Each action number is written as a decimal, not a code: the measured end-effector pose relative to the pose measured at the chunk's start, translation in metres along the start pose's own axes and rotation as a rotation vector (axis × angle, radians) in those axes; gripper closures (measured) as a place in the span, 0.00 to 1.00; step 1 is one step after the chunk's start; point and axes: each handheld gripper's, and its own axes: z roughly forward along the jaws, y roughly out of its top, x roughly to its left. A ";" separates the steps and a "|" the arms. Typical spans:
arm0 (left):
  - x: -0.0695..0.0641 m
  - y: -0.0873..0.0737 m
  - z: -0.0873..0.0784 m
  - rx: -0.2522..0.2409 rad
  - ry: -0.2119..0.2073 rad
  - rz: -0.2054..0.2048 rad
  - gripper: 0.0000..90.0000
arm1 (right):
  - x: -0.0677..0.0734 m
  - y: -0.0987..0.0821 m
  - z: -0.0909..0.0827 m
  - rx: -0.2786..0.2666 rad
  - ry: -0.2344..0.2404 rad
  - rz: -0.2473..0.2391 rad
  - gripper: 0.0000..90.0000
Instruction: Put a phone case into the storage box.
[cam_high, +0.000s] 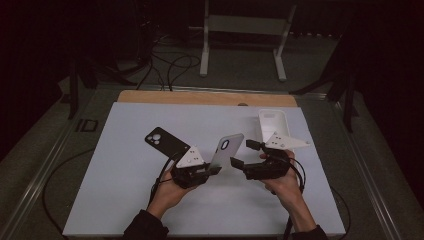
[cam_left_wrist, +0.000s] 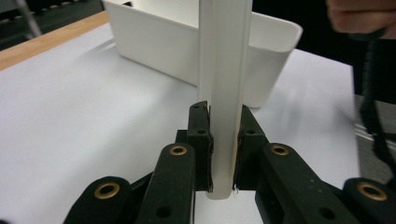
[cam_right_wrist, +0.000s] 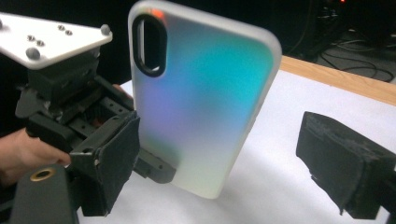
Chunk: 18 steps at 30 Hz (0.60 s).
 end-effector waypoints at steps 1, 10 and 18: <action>0.000 0.000 0.001 0.003 0.009 -0.001 0.90 | 0.000 0.001 0.000 -0.001 -0.010 0.005 0.16; -0.001 -0.001 0.008 0.017 0.052 -0.020 0.90 | 0.004 0.008 0.005 -0.019 -0.052 0.072 0.17; -0.005 -0.001 0.012 0.012 0.073 -0.023 0.90 | 0.009 0.013 0.017 -0.022 -0.080 0.124 0.18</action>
